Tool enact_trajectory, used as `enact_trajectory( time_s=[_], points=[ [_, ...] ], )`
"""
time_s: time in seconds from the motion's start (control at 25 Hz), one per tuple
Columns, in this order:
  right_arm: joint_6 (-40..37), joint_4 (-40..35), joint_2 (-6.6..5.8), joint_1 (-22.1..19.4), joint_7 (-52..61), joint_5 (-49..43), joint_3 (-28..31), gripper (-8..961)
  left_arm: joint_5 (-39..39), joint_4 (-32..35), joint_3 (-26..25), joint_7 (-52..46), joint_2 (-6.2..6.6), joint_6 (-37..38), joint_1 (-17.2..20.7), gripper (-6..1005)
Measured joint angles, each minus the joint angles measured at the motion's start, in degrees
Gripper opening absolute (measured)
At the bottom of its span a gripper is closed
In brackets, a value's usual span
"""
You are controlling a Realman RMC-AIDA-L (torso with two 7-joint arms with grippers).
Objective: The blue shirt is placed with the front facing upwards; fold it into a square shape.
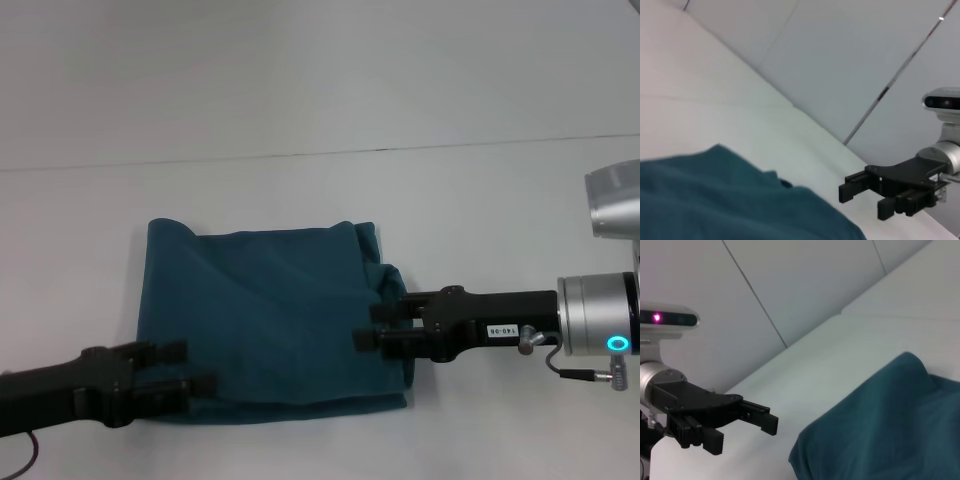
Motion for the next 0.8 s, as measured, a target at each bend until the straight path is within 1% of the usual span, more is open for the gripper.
enact_trajectory(
  time_s=[0.16,0.44,0.8],
  points=[
    [0.1,-0.1,-0.06,-0.2,-1.2,1.4,0.0,650,-1.1,-0.1,0.2,3.9,-0.36,0.2,0.2,877],
    [0.6,0.0,-0.05,-0.1,-2.7,1.5,0.1,650,-0.9,-0.3,1.2,5.1,-0.29,-0.6,-0.3,877],
    [0.9,-0.3,-0.22,-0.6,-2.7,1.5,0.6,650,-1.6,0.0,1.2,5.1,-0.38,-1.4,0.2,877]
  ],
)
